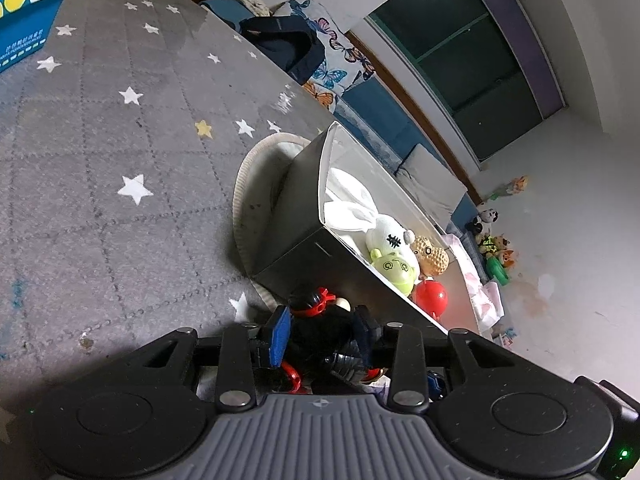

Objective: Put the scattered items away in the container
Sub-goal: 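Lift the black-haired doll with the right gripper over the box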

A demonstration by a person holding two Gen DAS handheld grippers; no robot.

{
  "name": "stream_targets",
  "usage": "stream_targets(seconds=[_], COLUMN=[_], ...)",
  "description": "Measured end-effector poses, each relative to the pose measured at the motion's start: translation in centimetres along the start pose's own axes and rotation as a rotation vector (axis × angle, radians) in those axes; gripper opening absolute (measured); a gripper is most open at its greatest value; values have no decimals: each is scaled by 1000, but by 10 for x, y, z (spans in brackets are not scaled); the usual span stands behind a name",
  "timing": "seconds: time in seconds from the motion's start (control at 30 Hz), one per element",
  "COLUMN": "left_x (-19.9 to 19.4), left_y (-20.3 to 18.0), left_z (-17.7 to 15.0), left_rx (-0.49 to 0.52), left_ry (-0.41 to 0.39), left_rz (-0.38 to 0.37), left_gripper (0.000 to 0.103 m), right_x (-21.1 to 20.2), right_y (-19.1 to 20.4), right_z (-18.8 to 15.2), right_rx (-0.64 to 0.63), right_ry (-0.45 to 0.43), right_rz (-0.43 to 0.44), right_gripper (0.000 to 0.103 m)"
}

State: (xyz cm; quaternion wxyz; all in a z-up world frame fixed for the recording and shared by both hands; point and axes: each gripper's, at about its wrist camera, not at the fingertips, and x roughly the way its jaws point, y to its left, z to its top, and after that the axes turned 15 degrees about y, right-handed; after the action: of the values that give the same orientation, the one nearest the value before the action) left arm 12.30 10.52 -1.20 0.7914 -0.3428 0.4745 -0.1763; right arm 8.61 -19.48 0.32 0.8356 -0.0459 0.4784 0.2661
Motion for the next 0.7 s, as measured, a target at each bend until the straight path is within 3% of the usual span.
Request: stream_targets(seconds=[0.7], left_x=[-2], left_y=[1], left_z=[-6], left_rx=[11], left_ry=[23], left_rz=[-34], left_gripper=[41], right_x=[5], right_y=[-1], right_z=[-5], right_rx=[-15], right_ry=[16], right_rz=[-3], right_gripper=[85])
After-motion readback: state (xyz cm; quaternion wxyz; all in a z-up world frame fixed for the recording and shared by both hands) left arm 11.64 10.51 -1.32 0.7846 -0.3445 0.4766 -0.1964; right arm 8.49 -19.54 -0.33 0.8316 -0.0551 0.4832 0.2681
